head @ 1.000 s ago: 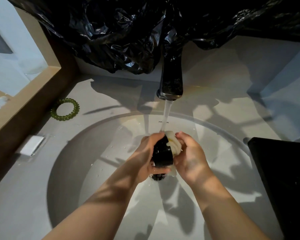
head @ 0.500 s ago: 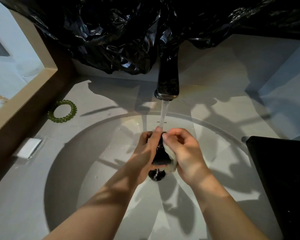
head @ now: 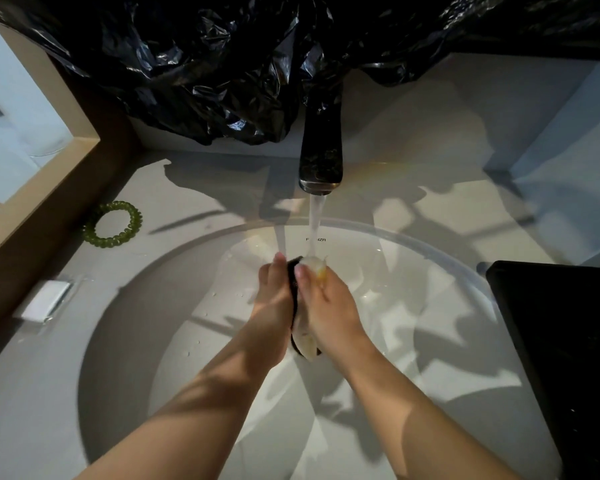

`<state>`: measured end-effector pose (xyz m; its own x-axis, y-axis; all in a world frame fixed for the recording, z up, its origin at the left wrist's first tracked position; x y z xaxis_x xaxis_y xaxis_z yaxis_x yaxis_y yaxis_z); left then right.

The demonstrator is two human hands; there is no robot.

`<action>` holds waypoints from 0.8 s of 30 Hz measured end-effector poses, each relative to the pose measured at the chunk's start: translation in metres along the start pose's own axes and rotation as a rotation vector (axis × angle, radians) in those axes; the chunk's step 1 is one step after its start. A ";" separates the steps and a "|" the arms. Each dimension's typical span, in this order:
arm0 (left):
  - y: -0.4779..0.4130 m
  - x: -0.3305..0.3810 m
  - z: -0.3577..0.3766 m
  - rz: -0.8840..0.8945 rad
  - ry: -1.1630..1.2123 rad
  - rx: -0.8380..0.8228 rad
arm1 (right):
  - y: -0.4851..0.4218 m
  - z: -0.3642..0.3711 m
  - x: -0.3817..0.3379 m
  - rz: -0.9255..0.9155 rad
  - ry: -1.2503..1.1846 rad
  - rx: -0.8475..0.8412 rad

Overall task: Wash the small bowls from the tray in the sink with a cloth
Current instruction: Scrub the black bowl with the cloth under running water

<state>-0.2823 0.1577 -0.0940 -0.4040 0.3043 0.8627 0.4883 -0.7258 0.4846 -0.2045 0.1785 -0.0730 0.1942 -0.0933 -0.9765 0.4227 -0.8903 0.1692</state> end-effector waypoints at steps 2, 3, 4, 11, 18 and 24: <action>0.002 -0.003 -0.002 0.328 -0.313 0.010 | -0.006 -0.001 0.001 0.161 -0.275 0.062; 0.006 -0.001 -0.003 0.513 -0.457 -0.009 | -0.009 -0.003 0.002 0.274 -0.394 0.087; 0.009 -0.002 -0.002 0.678 -0.578 -0.063 | -0.011 -0.006 0.001 0.385 -0.504 0.103; 0.012 0.011 0.005 0.088 -0.195 -0.361 | -0.009 -0.025 -0.015 0.118 -0.384 0.194; 0.012 0.014 -0.007 0.254 -0.274 -0.253 | -0.005 -0.021 -0.016 0.132 -0.294 0.090; 0.006 0.007 -0.012 0.729 -0.702 -0.397 | -0.009 -0.028 -0.012 0.366 -0.518 0.097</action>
<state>-0.2914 0.1479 -0.0869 0.4758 -0.0874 0.8752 0.0953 -0.9841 -0.1501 -0.1862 0.2004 -0.0587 -0.1528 -0.5804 -0.7999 0.3236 -0.7941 0.5145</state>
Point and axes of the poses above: each hand's wrist, its own y-axis away from the middle knuckle, its own z-axis out of the palm, x = y × z, the point moved 1 cm from there along -y, towards the middle knuckle, and after that the axes turned 4 degrees about -y, right-handed, at the moved point
